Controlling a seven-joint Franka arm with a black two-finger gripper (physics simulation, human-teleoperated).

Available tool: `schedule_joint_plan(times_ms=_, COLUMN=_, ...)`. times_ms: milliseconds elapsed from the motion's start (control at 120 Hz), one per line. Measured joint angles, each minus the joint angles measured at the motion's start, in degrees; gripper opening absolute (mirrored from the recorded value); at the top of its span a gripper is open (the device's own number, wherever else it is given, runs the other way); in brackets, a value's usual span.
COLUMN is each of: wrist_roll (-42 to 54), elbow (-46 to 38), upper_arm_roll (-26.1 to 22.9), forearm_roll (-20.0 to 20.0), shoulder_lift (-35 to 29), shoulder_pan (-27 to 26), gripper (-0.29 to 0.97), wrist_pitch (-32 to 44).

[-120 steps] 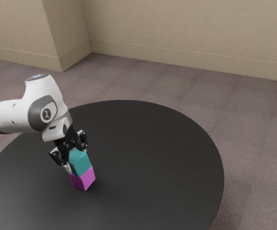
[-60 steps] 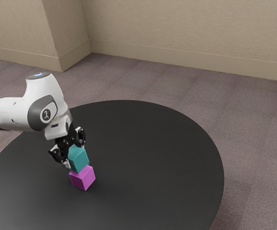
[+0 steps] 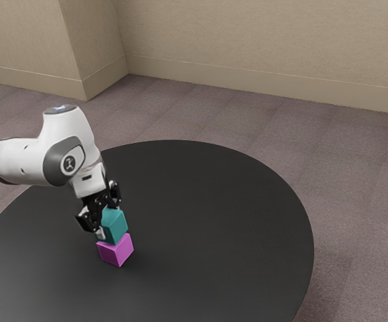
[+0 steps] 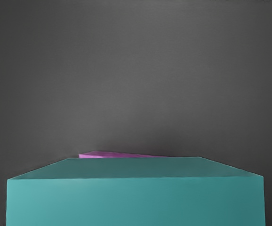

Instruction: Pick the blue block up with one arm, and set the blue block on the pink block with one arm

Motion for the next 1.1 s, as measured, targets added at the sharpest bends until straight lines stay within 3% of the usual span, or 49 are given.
schedule_joint_plan(times_ms=633, wrist_roll=-2.8, elbow=0.5, upper_arm_roll=-0.4, forearm_roll=3.1, shoulder_lift=1.0, shoulder_pan=-0.6, gripper=0.37, wrist_pitch=0.4)
schedule_joint_plan(times_ms=1100, wrist_roll=4.6, elbow=-0.1, upper_arm_roll=-0.4, forearm_roll=0.5, shoulder_lift=0.6, shoulder_pan=-0.4, gripper=0.37, wrist_pitch=1.3)
